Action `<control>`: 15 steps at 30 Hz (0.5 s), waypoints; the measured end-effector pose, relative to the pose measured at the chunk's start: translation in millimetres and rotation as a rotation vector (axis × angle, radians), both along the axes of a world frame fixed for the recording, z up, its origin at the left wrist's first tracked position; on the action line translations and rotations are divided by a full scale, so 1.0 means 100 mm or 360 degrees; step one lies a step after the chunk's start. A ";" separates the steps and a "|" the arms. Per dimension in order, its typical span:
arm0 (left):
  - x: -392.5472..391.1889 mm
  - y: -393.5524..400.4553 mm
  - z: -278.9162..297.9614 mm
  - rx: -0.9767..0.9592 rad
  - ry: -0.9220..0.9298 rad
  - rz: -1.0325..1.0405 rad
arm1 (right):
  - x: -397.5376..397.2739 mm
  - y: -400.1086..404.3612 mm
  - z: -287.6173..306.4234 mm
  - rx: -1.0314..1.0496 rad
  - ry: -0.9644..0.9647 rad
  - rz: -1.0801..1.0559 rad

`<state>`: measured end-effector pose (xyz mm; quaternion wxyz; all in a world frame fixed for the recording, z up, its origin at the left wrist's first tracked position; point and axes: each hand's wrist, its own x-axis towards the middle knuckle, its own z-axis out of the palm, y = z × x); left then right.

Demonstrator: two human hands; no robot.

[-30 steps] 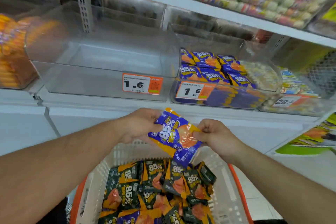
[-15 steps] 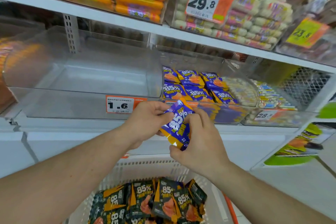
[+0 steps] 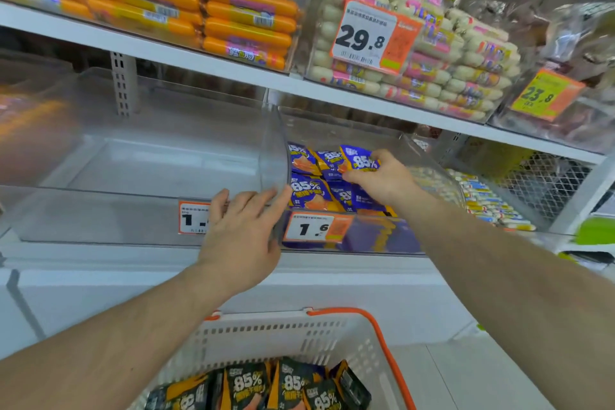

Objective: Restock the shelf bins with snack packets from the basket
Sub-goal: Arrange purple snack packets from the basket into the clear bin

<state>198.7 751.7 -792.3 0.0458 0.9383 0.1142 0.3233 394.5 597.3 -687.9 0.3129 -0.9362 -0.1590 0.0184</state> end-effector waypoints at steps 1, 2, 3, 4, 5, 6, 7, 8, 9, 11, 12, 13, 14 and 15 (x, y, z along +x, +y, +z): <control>0.00 0.00 0.00 0.0027 -0.0016 0.0003 | 0.04 0.04 -0.05 -0.0058 0.0001 0.0010; -0.01 0.00 -0.01 0.0070 -0.0025 0.0011 | 0.07 0.07 -0.10 -0.0120 -0.0002 0.0012; -0.01 0.01 -0.02 0.0109 -0.0013 0.0009 | 0.08 0.09 -0.14 -0.0171 0.0006 0.0019; -0.01 0.01 -0.03 0.0140 -0.0008 0.0001 | 0.10 0.10 -0.18 -0.0216 0.0034 0.0025; -0.01 0.02 -0.04 0.0160 -0.0010 -0.0006 | 0.10 0.11 -0.20 -0.0266 0.0074 0.0039; -0.01 0.02 -0.05 0.0174 -0.0015 -0.0006 | 0.11 0.11 -0.22 -0.0334 0.0125 0.0054; -0.01 0.02 -0.05 0.0181 -0.0012 0.0001 | 0.10 0.11 -0.24 -0.0409 0.0166 0.0072; -0.01 0.01 -0.04 0.0187 -0.0004 0.0012 | 0.09 0.10 -0.24 -0.0485 0.0195 0.0093; -0.01 0.01 -0.05 0.0196 0.0007 0.0024 | 0.08 0.10 -0.23 -0.0556 0.0204 0.0120; 0.00 -0.01 -0.06 0.0211 0.0030 0.0045 | 0.04 0.10 -0.20 -0.0664 0.0208 0.0184; 0.00 -0.02 -0.06 0.0213 0.0034 0.0054 | 0.02 0.09 -0.18 -0.0692 0.0221 0.0209; 0.00 -0.03 -0.06 0.0217 0.0031 0.0063 | -0.01 0.09 -0.16 -0.0707 0.0234 0.0227; 0.00 -0.03 -0.06 0.0220 0.0032 0.0071 | -0.02 0.09 -0.15 -0.0714 0.0246 0.0238; 0.00 -0.03 -0.06 0.0225 0.0036 0.0073 | -0.03 0.08 -0.15 -0.0714 0.0251 0.0246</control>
